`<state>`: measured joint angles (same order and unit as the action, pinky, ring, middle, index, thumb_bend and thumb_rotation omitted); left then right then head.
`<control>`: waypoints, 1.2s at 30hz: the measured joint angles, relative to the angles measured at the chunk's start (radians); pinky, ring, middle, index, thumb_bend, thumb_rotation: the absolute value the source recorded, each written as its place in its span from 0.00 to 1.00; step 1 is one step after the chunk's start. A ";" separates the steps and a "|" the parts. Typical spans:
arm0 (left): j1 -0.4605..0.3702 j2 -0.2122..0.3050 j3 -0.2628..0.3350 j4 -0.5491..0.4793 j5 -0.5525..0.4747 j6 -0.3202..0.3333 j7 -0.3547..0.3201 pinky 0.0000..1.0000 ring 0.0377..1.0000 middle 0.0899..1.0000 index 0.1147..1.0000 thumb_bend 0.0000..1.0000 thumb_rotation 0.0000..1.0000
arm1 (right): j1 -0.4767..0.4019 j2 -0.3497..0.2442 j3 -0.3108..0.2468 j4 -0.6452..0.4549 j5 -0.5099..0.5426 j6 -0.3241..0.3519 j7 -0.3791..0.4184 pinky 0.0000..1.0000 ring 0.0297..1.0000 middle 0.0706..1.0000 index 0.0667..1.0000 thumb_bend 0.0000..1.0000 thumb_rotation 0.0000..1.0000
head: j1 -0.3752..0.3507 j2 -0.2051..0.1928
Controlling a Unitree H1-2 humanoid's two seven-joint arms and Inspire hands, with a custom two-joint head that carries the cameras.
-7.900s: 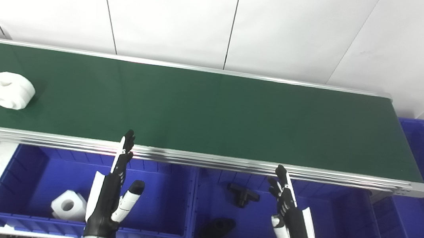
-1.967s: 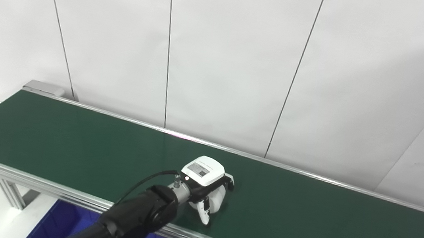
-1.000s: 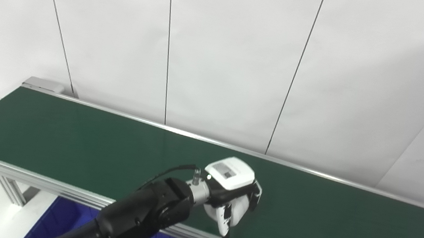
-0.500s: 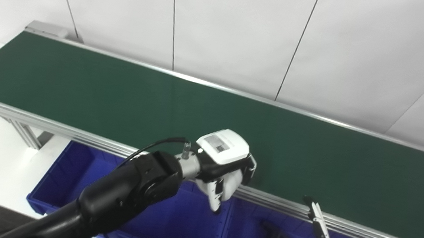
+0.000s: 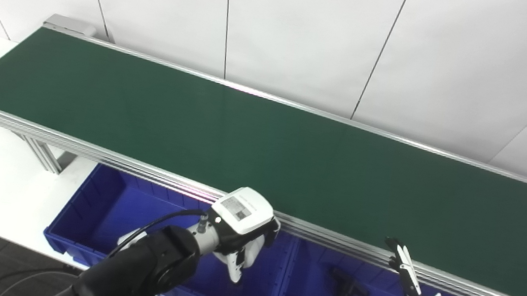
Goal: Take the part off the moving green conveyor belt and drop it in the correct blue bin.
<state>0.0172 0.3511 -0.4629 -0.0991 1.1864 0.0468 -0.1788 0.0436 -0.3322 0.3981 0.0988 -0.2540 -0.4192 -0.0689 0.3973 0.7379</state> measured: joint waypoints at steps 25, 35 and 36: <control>0.018 -0.003 -0.037 -0.120 -0.013 -0.006 -0.216 0.86 0.88 0.92 0.92 1.00 0.57 | 0.002 0.018 -0.005 0.000 -0.031 0.000 0.001 0.91 0.99 1.00 0.96 0.94 0.98 | -0.031 -0.005; 0.083 -0.036 0.137 -0.342 -0.396 -0.007 -0.242 0.81 0.91 0.94 0.94 0.95 0.66 | 0.007 0.070 -0.022 0.000 0.013 0.001 0.034 0.89 0.97 0.99 0.95 0.95 0.97 | -0.132 0.009; 0.099 -0.050 0.176 -0.346 -0.475 -0.006 -0.233 0.81 0.93 0.96 0.95 0.91 0.70 | 0.012 0.081 -0.030 0.000 0.020 0.003 0.037 0.91 0.97 0.99 0.95 0.97 0.98 | -0.156 0.011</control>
<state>0.1163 0.3012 -0.2868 -0.4449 0.7117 0.0406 -0.4116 0.0556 -0.2511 0.3684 0.0985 -0.2340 -0.4166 -0.0317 0.2411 0.7486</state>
